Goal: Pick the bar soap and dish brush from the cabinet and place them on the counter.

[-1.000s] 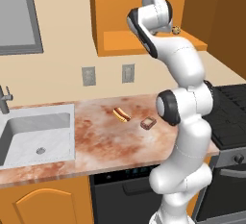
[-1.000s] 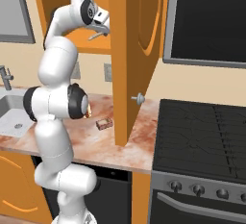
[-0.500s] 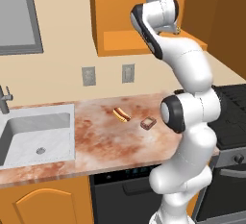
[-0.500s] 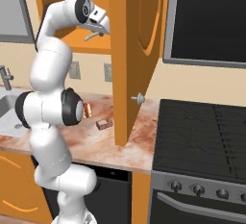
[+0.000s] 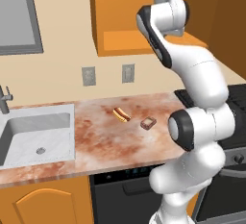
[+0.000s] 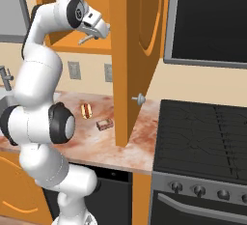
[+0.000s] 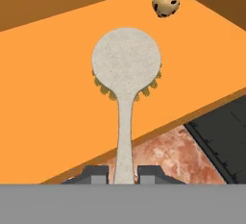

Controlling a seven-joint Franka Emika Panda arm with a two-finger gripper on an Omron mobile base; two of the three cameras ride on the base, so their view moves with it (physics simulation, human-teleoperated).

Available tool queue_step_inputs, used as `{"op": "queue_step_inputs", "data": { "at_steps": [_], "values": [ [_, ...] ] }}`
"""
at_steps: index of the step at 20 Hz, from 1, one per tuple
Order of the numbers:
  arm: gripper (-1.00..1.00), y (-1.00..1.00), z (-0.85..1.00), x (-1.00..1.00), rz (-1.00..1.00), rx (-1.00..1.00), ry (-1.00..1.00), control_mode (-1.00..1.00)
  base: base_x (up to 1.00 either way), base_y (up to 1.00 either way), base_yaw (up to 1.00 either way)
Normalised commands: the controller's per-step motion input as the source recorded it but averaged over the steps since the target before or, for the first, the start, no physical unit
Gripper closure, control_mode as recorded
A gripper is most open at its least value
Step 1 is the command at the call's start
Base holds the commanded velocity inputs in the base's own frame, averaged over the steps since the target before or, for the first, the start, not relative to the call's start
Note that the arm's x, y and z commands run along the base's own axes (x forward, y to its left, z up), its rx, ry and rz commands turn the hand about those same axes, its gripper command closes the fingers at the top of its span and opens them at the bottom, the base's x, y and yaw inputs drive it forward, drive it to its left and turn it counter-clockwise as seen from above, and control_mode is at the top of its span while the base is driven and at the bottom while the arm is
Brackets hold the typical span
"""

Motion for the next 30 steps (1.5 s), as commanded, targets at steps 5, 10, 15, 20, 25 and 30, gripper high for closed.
{"op": "queue_step_inputs", "data": {
  "at_steps": [5, 10, 15, 20, 25, 30],
  "values": [
    [1.0, 0.0, 0.0, -0.62, 0.01, 0.03, -0.05, -1.0, 0.0, 0.0, 0.0],
    [1.0, 0.0, 0.0, -0.62, 0.0, 0.04, -0.05, -1.0, 0.0, 0.0, 0.0],
    [1.0, 0.0, 0.0, -0.62, 0.0, 0.04, -0.06, -1.0, 0.0, 0.0, 0.0],
    [1.0, 0.01, -0.13, -0.57, 0.0, 0.02, -0.03, -1.0, 0.0, 0.0, 0.0],
    [1.0, 0.0, -0.27, -0.4, -0.01, 0.0, 0.0, -1.0, 0.0, 0.0, 0.0],
    [1.0, 0.0, -0.27, -0.27, -0.02, 0.04, 0.0, -1.0, 0.0, 0.0, 0.0]
  ]
}}
